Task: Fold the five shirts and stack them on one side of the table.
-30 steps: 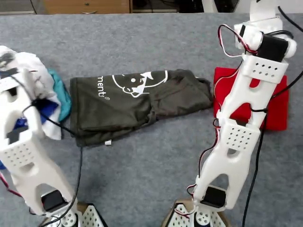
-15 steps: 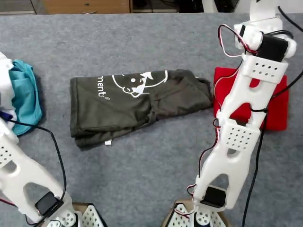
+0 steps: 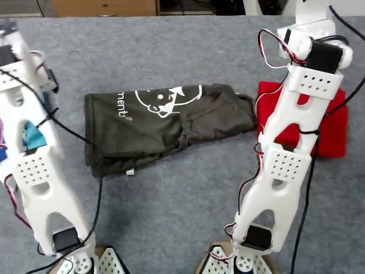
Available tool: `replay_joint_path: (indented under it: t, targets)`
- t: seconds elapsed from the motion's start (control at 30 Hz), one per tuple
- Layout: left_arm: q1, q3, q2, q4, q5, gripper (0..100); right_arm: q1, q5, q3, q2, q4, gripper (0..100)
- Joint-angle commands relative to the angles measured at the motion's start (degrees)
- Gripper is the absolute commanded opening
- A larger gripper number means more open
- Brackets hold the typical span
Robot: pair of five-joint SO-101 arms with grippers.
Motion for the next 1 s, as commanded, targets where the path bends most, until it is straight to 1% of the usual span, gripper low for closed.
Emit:
replay_joint_path:
  t: [0.0,0.17,0.23,0.47,0.77,0.93,0.97]
  targets:
    - [3.9,9.2,-5.9,0.6,0.0,15,1.1,0.6,-2.6,-1.8,-1.4,0.5]
    - [7.6,22.9,-4.5,0.5,-0.4,15,1.1,0.6,-2.6,-1.8,-1.4,0.5]
    - [8.0,25.7,-3.5,0.4,-0.3,15,1.1,0.6,-2.6,-1.8,-1.4,0.5]
    - [7.1,25.5,-0.7,-0.9,-0.4,16,1.0,0.7,-2.6,-1.8,-1.4,0.5]
    - [7.6,25.0,-3.4,0.6,-0.1,16,1.0,0.7,-2.6,-1.8,-1.4,0.5]
    - [10.9,28.7,-6.1,0.4,-0.9,16,0.7,0.8,-2.6,-1.8,-1.3,0.5]
    - [11.4,29.4,-6.0,-0.7,-0.8,16,0.7,1.0,-2.6,-1.8,-1.3,0.5]
